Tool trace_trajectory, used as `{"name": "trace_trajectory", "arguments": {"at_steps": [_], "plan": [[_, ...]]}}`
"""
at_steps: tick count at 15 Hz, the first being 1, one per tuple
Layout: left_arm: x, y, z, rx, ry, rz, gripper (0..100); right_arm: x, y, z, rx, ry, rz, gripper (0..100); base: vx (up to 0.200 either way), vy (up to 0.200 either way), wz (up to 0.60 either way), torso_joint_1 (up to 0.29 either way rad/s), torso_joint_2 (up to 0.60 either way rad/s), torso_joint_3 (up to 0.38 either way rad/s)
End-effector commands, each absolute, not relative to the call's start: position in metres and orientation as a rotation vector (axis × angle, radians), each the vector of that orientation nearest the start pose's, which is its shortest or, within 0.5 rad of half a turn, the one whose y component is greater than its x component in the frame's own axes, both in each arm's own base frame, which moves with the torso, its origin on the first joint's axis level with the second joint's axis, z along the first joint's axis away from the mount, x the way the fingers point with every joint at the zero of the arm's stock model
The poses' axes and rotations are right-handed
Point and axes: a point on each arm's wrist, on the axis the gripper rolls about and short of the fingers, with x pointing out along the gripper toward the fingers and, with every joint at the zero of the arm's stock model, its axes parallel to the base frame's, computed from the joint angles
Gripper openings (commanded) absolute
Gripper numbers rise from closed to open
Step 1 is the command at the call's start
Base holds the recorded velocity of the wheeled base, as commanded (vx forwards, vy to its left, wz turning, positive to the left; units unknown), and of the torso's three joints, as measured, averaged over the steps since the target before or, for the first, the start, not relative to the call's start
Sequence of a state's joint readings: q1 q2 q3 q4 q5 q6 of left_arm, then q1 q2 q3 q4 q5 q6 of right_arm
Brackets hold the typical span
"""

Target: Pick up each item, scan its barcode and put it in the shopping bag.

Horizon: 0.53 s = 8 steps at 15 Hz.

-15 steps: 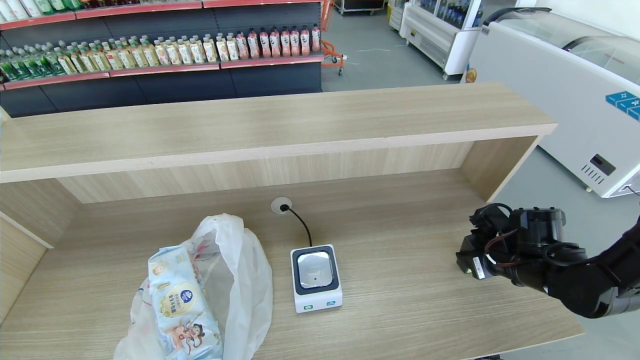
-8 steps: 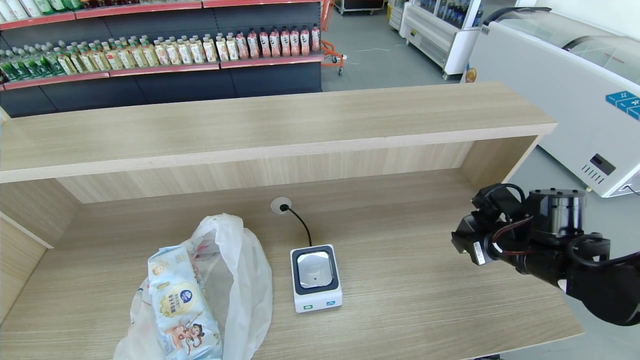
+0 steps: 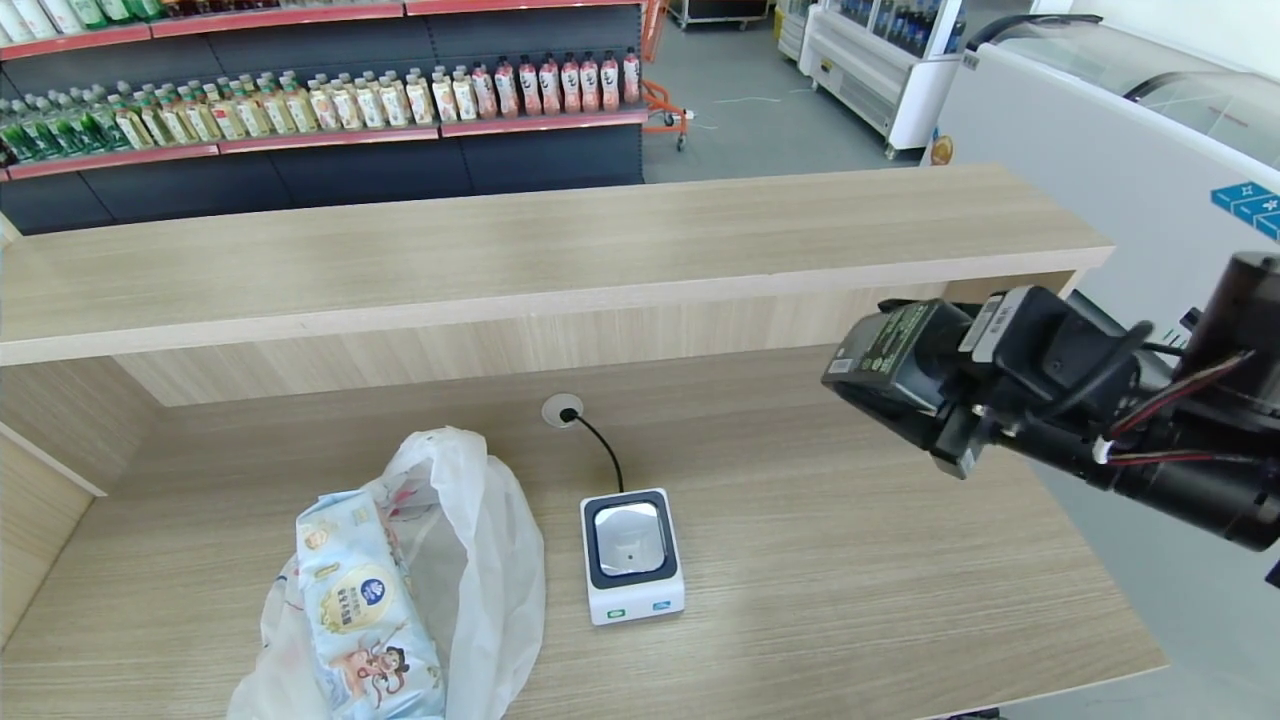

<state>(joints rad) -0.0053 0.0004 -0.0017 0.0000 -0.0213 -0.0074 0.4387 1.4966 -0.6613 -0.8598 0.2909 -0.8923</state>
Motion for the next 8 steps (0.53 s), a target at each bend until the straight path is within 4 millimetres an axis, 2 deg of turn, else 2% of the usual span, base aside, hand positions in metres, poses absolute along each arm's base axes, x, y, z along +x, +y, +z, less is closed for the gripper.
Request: {"name": "trace_trajectory", "arguments": {"at_steps": [1,5,8], "plan": [[-0.023,0.0,0.076,-0.008,-0.001,-0.026,100,0.205,0.109,0.254,-0.902,-0.547,0.678,0,0.0,0.0,0.0,0.0,0.0,0.0],[-0.023,0.0,0.076,-0.008,-0.001,-0.026,100,0.183,0.11,0.274,-0.901,-0.742,0.729,0,0.0,0.0,0.0,0.0,0.0,0.0],[-0.023,0.0,0.076,-0.008,-0.001,-0.026,100,0.166,0.112,0.281,-0.96,-0.895,0.814,0,0.0,0.0,0.0,0.0,0.0,0.0]]}}
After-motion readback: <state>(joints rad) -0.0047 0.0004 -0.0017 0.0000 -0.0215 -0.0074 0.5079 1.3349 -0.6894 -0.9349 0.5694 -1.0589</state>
